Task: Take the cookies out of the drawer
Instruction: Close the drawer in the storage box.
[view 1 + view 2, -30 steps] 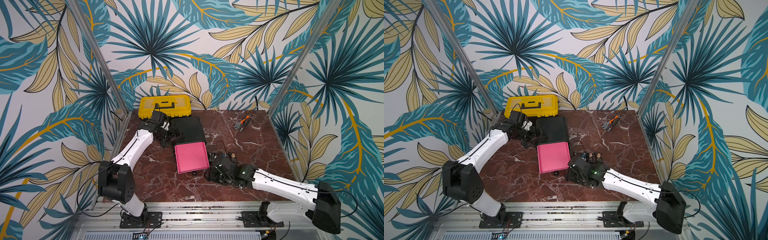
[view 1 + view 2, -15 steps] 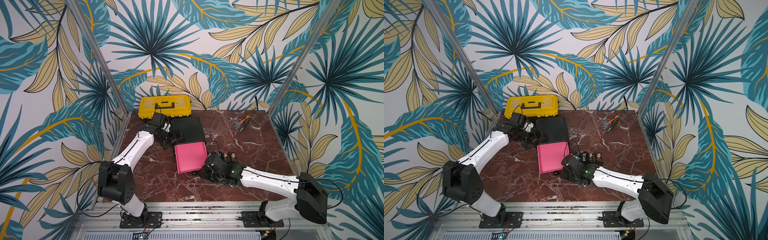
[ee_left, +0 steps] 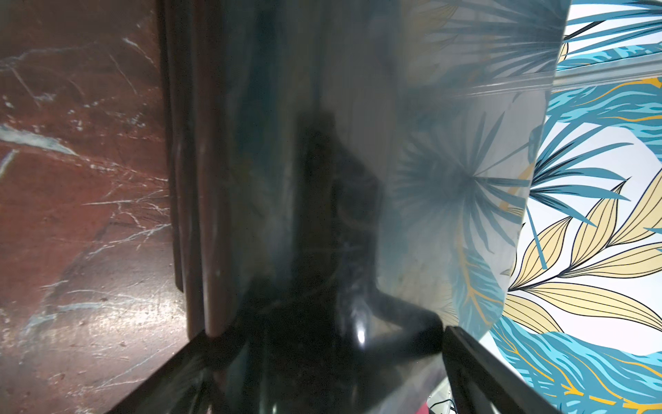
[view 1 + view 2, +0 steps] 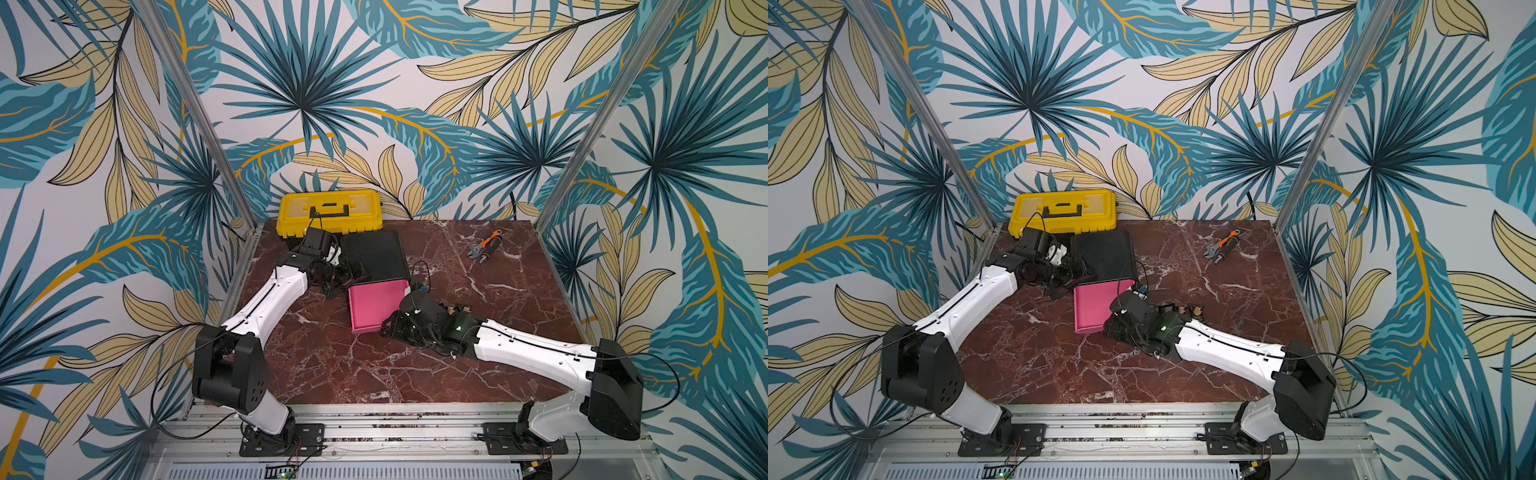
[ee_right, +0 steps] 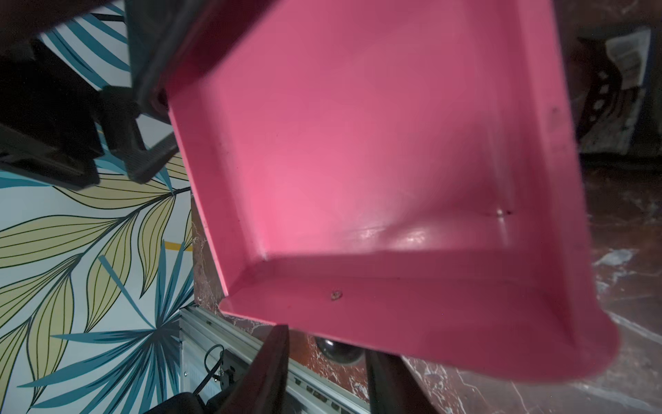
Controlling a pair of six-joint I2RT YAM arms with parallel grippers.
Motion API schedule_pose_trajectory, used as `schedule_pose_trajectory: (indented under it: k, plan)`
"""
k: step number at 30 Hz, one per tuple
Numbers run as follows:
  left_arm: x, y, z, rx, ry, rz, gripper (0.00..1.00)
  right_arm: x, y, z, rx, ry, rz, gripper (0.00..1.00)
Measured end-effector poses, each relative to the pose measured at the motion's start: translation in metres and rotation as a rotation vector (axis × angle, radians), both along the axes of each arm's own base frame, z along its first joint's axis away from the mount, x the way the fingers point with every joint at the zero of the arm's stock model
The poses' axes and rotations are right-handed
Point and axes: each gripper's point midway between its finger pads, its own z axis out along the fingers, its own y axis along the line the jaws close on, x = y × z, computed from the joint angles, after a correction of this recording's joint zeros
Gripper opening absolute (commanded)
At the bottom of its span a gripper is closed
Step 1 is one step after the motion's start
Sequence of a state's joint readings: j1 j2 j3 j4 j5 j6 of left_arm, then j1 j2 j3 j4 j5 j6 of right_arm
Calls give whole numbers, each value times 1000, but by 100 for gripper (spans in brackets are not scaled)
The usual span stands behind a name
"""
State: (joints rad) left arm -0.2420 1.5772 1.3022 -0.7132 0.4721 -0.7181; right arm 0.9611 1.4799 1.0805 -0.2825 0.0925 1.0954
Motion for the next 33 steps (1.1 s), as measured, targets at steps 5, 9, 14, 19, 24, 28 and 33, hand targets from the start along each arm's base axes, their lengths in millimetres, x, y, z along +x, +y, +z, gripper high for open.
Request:
schedule_pose_trajectory:
  k: [5, 9, 14, 19, 24, 28, 33]
  plan:
    - [-1, 0, 0, 3, -1, 0, 100, 14, 8, 6, -24, -40, 2, 39]
    - [-4, 1, 1, 17, -1, 0, 100, 21, 15, 24, -23, -81, 18, 39]
    - [-12, 3, 2, 33, 10, -3, 100, 20, 4, 48, -8, -131, -3, 40]
    - [-15, 7, 3, 40, 17, 4, 100, 1, -44, 53, 2, -149, -84, 40]
    - [-14, 7, 2, 37, 17, 5, 100, -16, -72, 18, -30, -80, -143, 36]
    - [-15, 7, 2, 34, 18, 4, 100, -22, -78, -16, -70, -12, -162, 31]
    - [-15, 8, 2, 35, 19, 2, 100, -15, -63, -36, -78, 18, -159, 26]
